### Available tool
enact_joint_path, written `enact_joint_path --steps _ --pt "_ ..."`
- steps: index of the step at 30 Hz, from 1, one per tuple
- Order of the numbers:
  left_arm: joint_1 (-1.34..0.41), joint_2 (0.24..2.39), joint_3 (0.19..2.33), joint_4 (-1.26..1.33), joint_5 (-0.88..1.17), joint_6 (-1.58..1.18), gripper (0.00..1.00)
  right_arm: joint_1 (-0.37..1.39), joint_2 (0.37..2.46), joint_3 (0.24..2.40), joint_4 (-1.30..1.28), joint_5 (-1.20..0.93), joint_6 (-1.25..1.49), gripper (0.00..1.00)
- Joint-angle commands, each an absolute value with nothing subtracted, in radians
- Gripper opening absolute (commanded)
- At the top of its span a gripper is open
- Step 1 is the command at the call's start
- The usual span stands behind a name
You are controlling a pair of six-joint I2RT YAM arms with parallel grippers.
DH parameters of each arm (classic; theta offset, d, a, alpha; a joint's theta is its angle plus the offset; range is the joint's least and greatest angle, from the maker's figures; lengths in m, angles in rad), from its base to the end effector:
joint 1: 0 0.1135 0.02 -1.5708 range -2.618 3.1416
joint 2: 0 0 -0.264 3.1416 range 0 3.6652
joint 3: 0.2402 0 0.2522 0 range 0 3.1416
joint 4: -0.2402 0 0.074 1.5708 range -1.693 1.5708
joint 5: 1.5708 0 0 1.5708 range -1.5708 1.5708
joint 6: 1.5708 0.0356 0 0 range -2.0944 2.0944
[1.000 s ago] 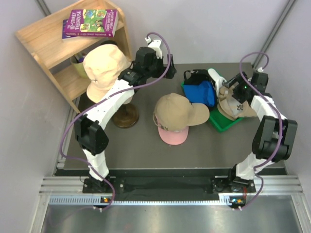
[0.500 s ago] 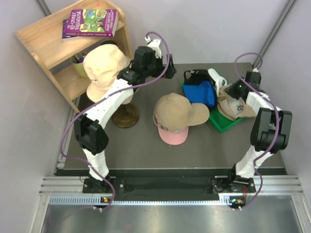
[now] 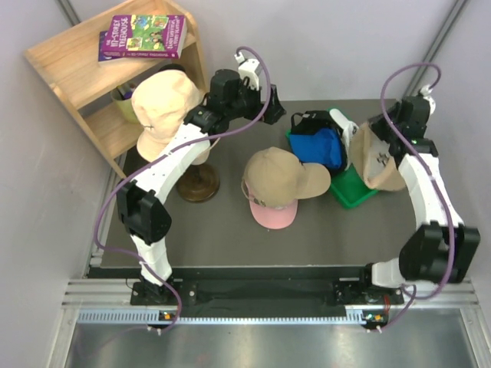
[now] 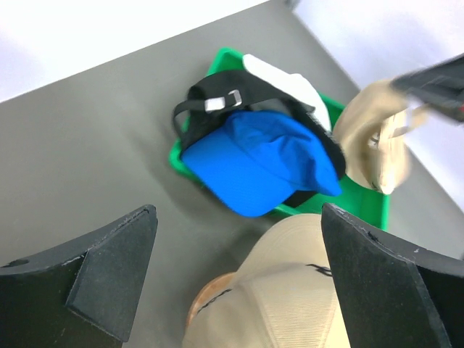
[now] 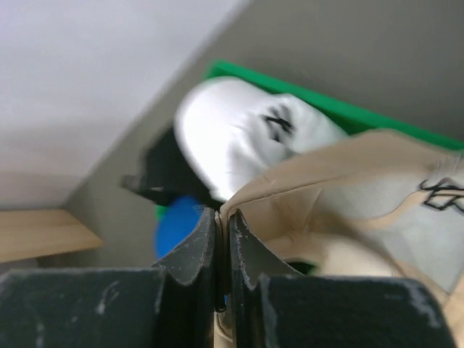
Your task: Stack the hats
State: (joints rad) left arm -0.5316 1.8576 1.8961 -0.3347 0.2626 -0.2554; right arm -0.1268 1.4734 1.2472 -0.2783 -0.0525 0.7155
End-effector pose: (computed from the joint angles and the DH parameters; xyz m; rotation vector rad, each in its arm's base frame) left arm 0.3753 -0.2314 0.4045 0.4510 1.8790 -0.7805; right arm 0.3399 -0.0414 0.3268 0.8291 1.9304 0.4124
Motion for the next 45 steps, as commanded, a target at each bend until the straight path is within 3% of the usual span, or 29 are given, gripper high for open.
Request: enact_joint_path --steps 1,10,22,31,45 --pt "-0.534 1.838 1.934 -0.233 0.385 -0.248 0.99 -0.016 1.264 1.325 -0.275 0.130 0.713 0.00" --pt "-0.597 1.816 1.941 -0.123 0.491 -0.304 0.99 0.247 1.132 1.405 -0.253 0.353 0.730 0.00" --pt "-0.661 1.743 1.845 0.023 0.563 -0.448 0.99 0.500 1.244 1.560 -0.319 0.495 0.765 0.00" --pt "-0.673 1.664 1.764 0.054 0.517 -0.476 0.99 0.568 1.287 1.612 -0.331 0.528 0.762 0.00" --pt "-0.722 1.775 1.894 -0.058 0.427 -0.456 0.99 0.601 1.276 1.635 -0.334 0.494 0.784 0.00"
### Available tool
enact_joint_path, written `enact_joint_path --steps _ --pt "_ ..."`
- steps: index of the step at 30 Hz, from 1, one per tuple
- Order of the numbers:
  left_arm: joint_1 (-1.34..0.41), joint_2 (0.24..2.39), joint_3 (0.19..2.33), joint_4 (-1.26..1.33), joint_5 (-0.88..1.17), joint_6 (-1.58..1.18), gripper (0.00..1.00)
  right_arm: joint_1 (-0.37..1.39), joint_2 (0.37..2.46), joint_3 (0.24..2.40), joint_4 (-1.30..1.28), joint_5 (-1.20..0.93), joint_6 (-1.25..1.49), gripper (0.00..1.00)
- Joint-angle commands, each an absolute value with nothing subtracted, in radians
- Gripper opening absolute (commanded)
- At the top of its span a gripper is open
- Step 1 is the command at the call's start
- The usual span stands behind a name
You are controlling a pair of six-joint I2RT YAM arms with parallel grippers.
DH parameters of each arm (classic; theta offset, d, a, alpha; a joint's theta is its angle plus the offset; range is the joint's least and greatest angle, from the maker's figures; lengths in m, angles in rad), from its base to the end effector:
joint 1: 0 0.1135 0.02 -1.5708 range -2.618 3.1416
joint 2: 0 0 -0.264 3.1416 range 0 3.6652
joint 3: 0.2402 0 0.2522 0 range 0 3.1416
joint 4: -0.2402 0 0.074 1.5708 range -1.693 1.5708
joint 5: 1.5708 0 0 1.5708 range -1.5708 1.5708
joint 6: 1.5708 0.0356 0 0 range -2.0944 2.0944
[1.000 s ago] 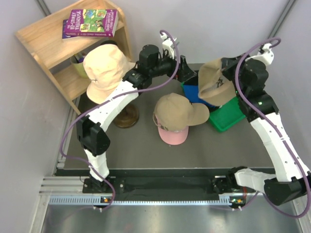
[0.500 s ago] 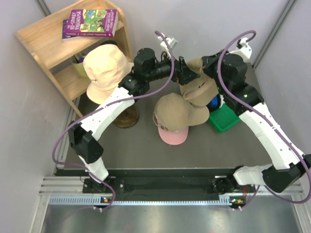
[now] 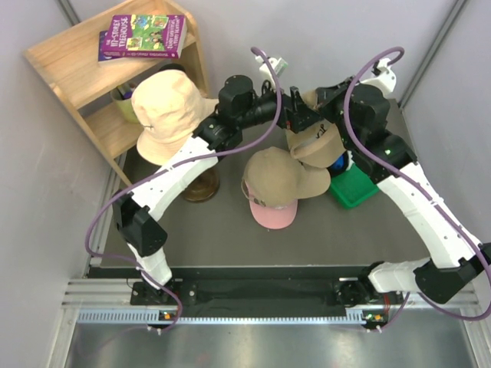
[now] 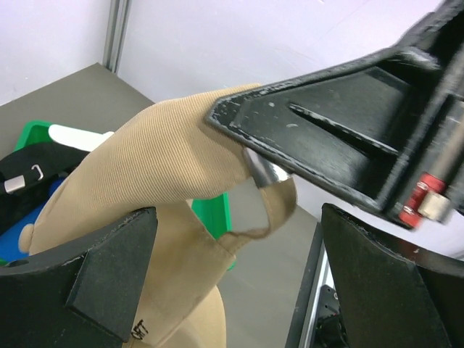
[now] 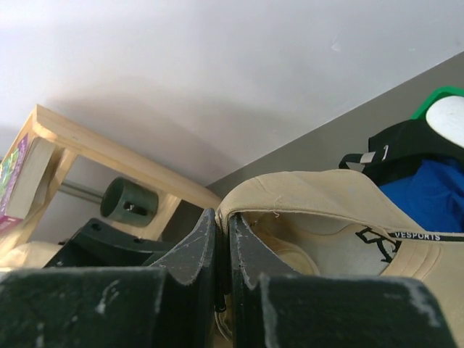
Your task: Stack the hats
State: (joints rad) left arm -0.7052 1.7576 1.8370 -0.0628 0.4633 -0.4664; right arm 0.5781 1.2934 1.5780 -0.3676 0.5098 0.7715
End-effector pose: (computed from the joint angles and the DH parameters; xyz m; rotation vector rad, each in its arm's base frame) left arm 0.3052 -0.2807 0.4539 0.5924 1.5991 -1.2581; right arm 0.2362 0.1334 0.4851 0.5472 1.5869 0.6063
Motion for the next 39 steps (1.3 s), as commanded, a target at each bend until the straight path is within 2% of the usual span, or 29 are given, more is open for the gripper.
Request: enact_joint_path --steps 1,5,6,8,9,12,13,16,19,20,22,23,24,31,33,39 --pt "-0.726 1.779 1.902 -0.061 0.416 -0.451 0.99 0.604 1.276 1.637 -0.336 0.483 0.785 0.00" --pt "-0.742 1.801 1.933 -0.118 0.332 -0.405 0.93 0.617 1.282 1.637 -0.334 0.456 0.802 0.00" --pt "-0.747 1.799 1.936 -0.132 0.310 -0.384 0.77 0.618 1.282 1.637 -0.334 0.451 0.804 0.00" --pt "-0.753 1.793 1.933 -0.140 0.241 -0.362 0.51 0.617 1.281 1.635 -0.330 0.434 0.810 0.00" --pt "-0.755 1.790 1.931 -0.143 0.223 -0.356 0.32 0.617 1.278 1.632 -0.327 0.431 0.813 0.00" --pt "-0.755 1.776 1.922 -0.141 0.141 -0.333 0.05 0.617 1.264 1.620 -0.319 0.420 0.815 0.00" --pt "-0.755 1.772 1.914 -0.138 0.124 -0.328 0.00 0.618 1.252 1.614 -0.318 0.416 0.818 0.00" --pt "-0.755 1.755 1.892 -0.114 0.100 -0.298 0.00 0.618 1.224 1.571 -0.305 0.397 0.830 0.00" --pt "-0.756 1.729 1.864 -0.092 0.087 -0.281 0.00 0.615 1.178 1.517 -0.310 0.396 0.879 0.24" --pt "-0.756 1.723 1.856 -0.081 0.089 -0.269 0.00 0.614 1.161 1.499 -0.313 0.394 0.894 0.39" --pt "-0.758 1.707 1.832 -0.066 0.098 -0.259 0.00 0.606 1.109 1.441 -0.311 0.393 0.952 0.53" --pt "-0.758 1.703 1.824 -0.051 0.106 -0.250 0.00 0.604 1.089 1.418 -0.310 0.391 0.975 0.64" --pt "-0.759 1.700 1.813 -0.045 0.110 -0.245 0.00 0.595 1.071 1.395 -0.305 0.391 1.000 0.67" --pt "-0.770 1.672 1.786 -0.012 0.175 -0.238 0.00 0.555 0.925 1.159 -0.218 0.350 1.224 0.85" --pt "-0.776 1.660 1.764 0.021 0.210 -0.224 0.00 0.532 0.911 1.118 -0.209 0.341 1.274 0.87" --pt "-0.787 1.626 1.746 0.020 0.261 -0.186 0.00 0.370 0.916 0.924 -0.008 0.088 1.472 0.88"
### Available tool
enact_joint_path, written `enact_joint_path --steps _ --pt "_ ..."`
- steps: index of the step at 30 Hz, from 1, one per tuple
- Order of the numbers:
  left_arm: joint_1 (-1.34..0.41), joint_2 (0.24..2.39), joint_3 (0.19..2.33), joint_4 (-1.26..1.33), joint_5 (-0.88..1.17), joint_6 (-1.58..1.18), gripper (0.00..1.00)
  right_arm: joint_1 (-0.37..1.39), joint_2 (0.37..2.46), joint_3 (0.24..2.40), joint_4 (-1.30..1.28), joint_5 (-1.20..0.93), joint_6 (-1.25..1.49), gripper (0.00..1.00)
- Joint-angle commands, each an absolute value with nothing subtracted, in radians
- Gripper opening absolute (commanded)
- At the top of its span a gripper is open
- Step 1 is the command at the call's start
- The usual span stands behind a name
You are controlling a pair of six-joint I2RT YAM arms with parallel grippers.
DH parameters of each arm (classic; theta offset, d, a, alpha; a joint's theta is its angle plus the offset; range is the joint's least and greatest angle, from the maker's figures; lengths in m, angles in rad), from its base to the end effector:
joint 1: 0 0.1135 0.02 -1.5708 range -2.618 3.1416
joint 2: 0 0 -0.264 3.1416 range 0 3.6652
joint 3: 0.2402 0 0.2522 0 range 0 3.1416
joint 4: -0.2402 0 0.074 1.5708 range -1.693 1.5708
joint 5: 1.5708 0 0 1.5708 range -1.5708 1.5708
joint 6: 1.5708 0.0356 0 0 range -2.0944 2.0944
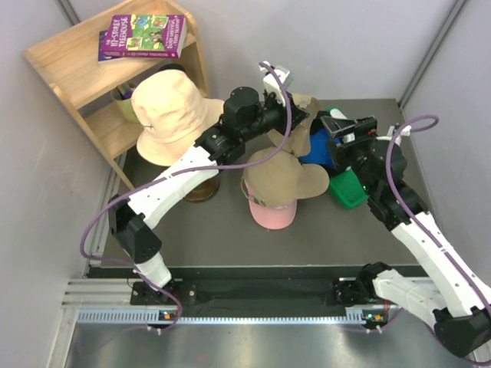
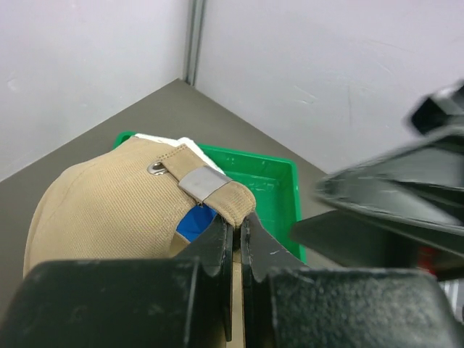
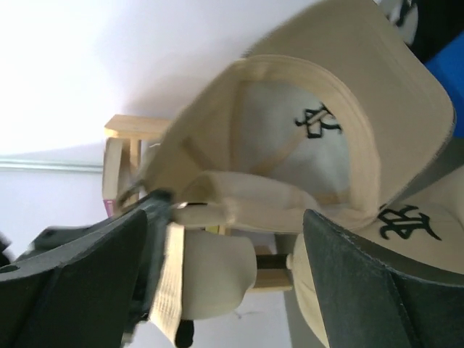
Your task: Stack the hats
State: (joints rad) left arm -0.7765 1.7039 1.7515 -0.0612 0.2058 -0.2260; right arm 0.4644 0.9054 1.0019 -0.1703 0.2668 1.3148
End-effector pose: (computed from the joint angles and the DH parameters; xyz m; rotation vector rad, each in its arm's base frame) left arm 0.2843 -0.2895 0.4453 0.6128 1.5487 -0.9355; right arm 0.1858 0.0826 0.3965 0.9237 1.5093 1.1185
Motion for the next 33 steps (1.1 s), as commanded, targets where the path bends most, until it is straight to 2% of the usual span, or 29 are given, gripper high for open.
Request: enact_joint_path --steps 1,10,33 --pt "-0.788 1.623 1.744 0.014 0.262 -0.177 0.00 0.353 0.922 0.914 0.024 0.069 1.495 0.88" --pt "-0.790 1.609 1.738 0.008 0.293 -0.150 0.00 0.209 1.017 0.864 0.244 -0.083 1.650 0.87" --pt "-0.790 1.528 1.660 0.011 0.311 -0.104 0.00 0.104 0.960 0.644 0.282 -0.087 1.864 0.86"
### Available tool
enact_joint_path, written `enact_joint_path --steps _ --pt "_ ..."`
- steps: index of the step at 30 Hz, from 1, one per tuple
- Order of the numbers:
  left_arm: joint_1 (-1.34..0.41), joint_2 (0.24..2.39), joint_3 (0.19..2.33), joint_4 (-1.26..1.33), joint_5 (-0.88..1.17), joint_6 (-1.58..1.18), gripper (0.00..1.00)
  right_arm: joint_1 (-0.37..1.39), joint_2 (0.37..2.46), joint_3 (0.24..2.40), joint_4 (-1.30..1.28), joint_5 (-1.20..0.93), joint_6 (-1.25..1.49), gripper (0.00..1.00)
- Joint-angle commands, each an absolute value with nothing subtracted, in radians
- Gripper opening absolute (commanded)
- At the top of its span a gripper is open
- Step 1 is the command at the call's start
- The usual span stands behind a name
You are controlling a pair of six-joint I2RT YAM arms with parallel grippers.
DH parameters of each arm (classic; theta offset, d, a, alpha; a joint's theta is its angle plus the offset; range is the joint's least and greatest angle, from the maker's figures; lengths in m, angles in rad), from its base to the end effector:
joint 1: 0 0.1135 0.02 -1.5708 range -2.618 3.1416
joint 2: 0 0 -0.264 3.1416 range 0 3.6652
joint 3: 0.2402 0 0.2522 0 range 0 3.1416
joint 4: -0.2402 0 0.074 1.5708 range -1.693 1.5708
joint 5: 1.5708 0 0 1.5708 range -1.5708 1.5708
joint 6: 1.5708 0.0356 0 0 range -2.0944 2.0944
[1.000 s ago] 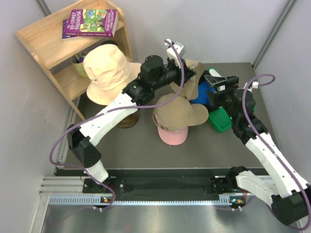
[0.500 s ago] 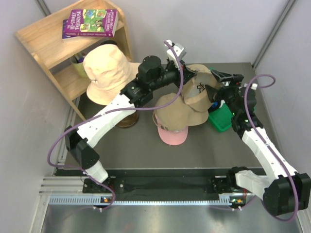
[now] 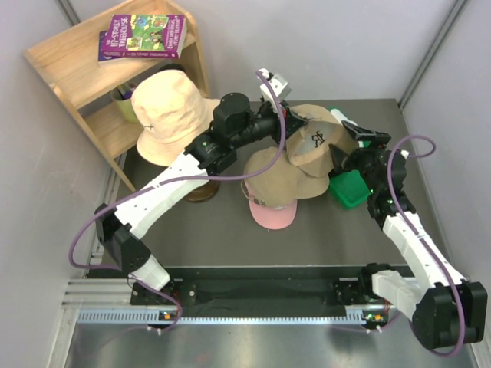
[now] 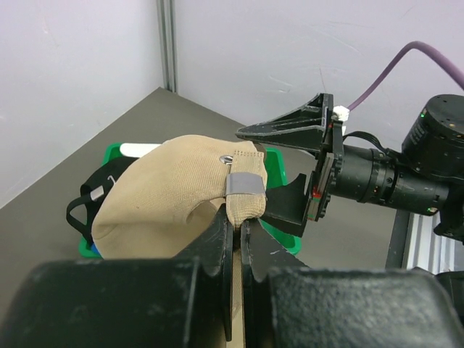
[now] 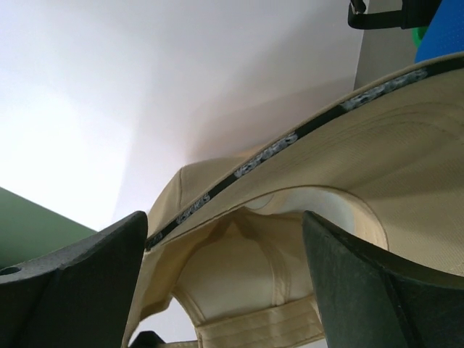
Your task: Stack the hats
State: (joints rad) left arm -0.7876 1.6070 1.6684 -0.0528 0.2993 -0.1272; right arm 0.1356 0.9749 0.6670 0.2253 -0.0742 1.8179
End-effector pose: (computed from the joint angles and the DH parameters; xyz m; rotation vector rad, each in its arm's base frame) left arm 0.2595 -0.2756 0.4532 0.7606 1.4569 -0.9436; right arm 0.2301 0.0341 0.3059 1.3721 1.3140 1.4880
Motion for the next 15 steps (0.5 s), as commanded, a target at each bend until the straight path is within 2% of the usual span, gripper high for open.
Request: enact_joint_path --steps 1,7,15 --pt "-0.790 1.525 1.655 0.009 0.310 -0.103 0.00 0.094 0.960 0.643 0.285 -0.089 1.870 0.86" --pt "-0.790 1.509 1.644 0.008 0.319 -0.092 0.00 0.040 0.957 0.617 0.308 -0.132 1.901 0.86" --pt "-0.792 1.491 1.626 0.005 0.347 -0.068 0.00 -0.066 1.063 0.633 0.405 -0.334 1.911 0.86"
